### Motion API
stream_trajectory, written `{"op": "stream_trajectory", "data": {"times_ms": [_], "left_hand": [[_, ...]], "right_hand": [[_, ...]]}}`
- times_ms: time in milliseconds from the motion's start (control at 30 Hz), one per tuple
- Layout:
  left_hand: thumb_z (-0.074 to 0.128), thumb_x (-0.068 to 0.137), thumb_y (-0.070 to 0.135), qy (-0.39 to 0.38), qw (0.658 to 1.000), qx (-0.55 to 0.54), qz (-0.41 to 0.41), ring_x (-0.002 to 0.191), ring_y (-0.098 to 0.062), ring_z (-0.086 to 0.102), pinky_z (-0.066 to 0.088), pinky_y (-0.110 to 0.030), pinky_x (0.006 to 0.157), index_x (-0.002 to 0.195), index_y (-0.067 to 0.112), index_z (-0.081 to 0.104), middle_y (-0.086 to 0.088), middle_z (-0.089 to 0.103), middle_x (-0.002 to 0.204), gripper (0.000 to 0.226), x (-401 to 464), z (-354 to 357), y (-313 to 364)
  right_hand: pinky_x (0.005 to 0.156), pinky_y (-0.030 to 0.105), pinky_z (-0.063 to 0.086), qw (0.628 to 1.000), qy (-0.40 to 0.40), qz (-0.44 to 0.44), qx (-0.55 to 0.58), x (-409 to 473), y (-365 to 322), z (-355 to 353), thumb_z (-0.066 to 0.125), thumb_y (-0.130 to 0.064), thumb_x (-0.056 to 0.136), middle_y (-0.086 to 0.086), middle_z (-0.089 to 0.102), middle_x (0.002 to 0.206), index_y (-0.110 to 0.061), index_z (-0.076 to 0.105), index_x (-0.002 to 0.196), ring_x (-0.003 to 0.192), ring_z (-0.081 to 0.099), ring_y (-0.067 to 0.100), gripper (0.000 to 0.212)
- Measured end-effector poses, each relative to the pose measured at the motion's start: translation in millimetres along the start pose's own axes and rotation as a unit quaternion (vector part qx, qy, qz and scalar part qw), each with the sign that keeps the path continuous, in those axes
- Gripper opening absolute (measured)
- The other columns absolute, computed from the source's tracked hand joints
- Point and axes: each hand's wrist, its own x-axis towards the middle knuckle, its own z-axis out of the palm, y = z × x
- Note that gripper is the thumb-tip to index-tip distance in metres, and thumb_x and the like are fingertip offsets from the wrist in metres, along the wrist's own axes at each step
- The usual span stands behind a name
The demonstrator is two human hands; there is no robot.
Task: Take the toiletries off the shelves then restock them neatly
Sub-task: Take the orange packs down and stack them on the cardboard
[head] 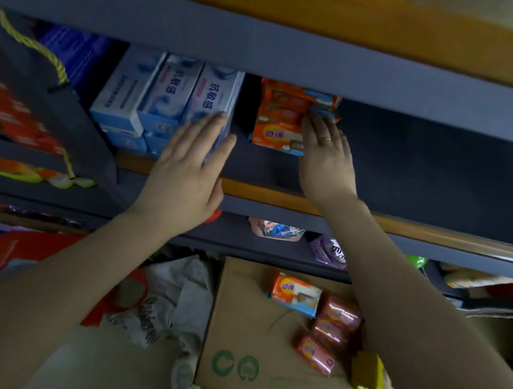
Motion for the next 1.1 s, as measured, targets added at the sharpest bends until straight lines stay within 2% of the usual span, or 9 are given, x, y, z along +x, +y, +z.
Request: {"op": "stream_trajectory", "data": {"times_ms": [133, 367, 500, 667, 800, 867, 967, 1033, 1100], "left_hand": [[0.048, 0.08, 0.017, 0.021, 1.0, -0.009, 0.003, 0.13, -0.037, 0.034, 0.018, -0.045, 0.111, 0.128, -0.001, 0.047, -0.024, 0.038, 0.142, 0.051, 1, 3, 3], [0.045, 0.086, 0.027, 0.074, 0.981, -0.176, -0.033, 0.127, -0.03, 0.042, 0.027, -0.032, 0.109, 0.126, 0.0, 0.049, -0.017, 0.048, 0.135, 0.049, 10, -17, -1], [0.055, 0.084, 0.037, 0.078, 0.956, -0.282, -0.016, 0.119, -0.014, 0.044, 0.025, -0.006, 0.1, 0.127, 0.004, 0.05, -0.01, 0.053, 0.13, 0.055, 12, -44, 10], [0.066, 0.079, 0.043, -0.024, 0.939, -0.337, -0.06, 0.097, -0.016, 0.06, 0.04, -0.017, 0.076, 0.123, 0.01, 0.056, -0.006, 0.065, 0.11, 0.055, 5, -58, 19], [0.067, 0.082, 0.025, -0.115, 0.904, -0.401, -0.095, 0.105, -0.011, 0.053, 0.039, -0.021, 0.084, 0.125, 0.015, 0.051, 0.002, 0.057, 0.114, 0.047, 3, -56, 15], [0.068, 0.081, 0.024, -0.145, 0.909, -0.386, -0.058, 0.101, -0.008, 0.053, 0.039, -0.016, 0.08, 0.121, 0.016, 0.05, 0.006, 0.057, 0.11, 0.044, 3, -53, 13], [0.07, 0.08, 0.021, -0.168, 0.912, -0.373, -0.015, 0.095, -0.008, 0.054, 0.04, -0.017, 0.077, 0.113, 0.018, 0.051, 0.008, 0.057, 0.102, 0.038, 0, -45, 15], [0.07, 0.08, 0.015, -0.183, 0.871, -0.453, -0.043, 0.096, -0.008, 0.056, 0.044, -0.02, 0.082, 0.106, 0.025, 0.05, 0.008, 0.059, 0.101, 0.034, -2, -39, 20], [0.067, 0.08, 0.009, -0.218, 0.781, -0.573, -0.117, 0.095, -0.007, 0.059, 0.048, -0.02, 0.083, 0.103, 0.029, 0.051, 0.009, 0.061, 0.101, 0.034, -4, -35, 27]], "right_hand": [[0.076, 0.045, 0.051, 0.995, 0.06, 0.0, -0.077, 5, -4, 7, 0.077, -0.004, 0.064, 0.023, 0.062, 0.11, -0.006, 0.064, 0.113, 0.093, 0.06, 0.042, 0.051], [0.086, 0.035, 0.043, 0.979, 0.048, 0.021, 0.196, -20, -2, -12, 0.066, -0.019, 0.085, 0.011, 0.049, 0.133, -0.013, 0.051, 0.131, 0.117, 0.045, 0.03, 0.049], [0.084, 0.014, 0.047, 0.897, -0.016, 0.019, 0.442, -53, -12, -36, 0.072, -0.011, 0.08, -0.002, 0.055, 0.11, -0.015, 0.056, 0.116, 0.102, 0.056, 0.009, 0.04], [0.083, 0.029, 0.054, 0.798, -0.167, 0.076, 0.574, -83, -27, -51, 0.068, -0.005, 0.08, -0.003, 0.065, 0.097, -0.022, 0.059, 0.102, 0.089, 0.064, 0.006, 0.03], [0.084, 0.027, 0.054, 0.857, -0.163, 0.085, 0.481, -92, -26, -64, 0.072, -0.015, 0.079, -0.002, 0.064, 0.104, -0.016, 0.059, 0.109, 0.092, 0.063, 0.007, 0.033], [0.083, 0.025, 0.051, 0.942, -0.092, 0.03, 0.322, -97, -23, -74, 0.076, -0.024, 0.075, 0.001, 0.062, 0.109, -0.013, 0.06, 0.115, 0.095, 0.059, 0.009, 0.044], [0.076, 0.034, 0.048, 0.979, 0.035, -0.049, 0.195, -110, -22, -85, 0.074, -0.036, 0.071, 0.007, 0.065, 0.101, -0.008, 0.065, 0.108, 0.089, 0.062, 0.02, 0.048], [0.074, 0.028, 0.047, 0.977, 0.053, -0.045, 0.201, -118, -23, -90, 0.074, -0.036, 0.072, 0.004, 0.064, 0.099, -0.009, 0.065, 0.107, 0.088, 0.061, 0.015, 0.045], [0.076, 0.018, 0.051, 0.949, 0.005, 0.025, 0.316, -124, -22, -104, 0.073, -0.032, 0.077, -0.007, 0.06, 0.104, -0.018, 0.061, 0.109, 0.094, 0.06, 0.007, 0.038]]}}
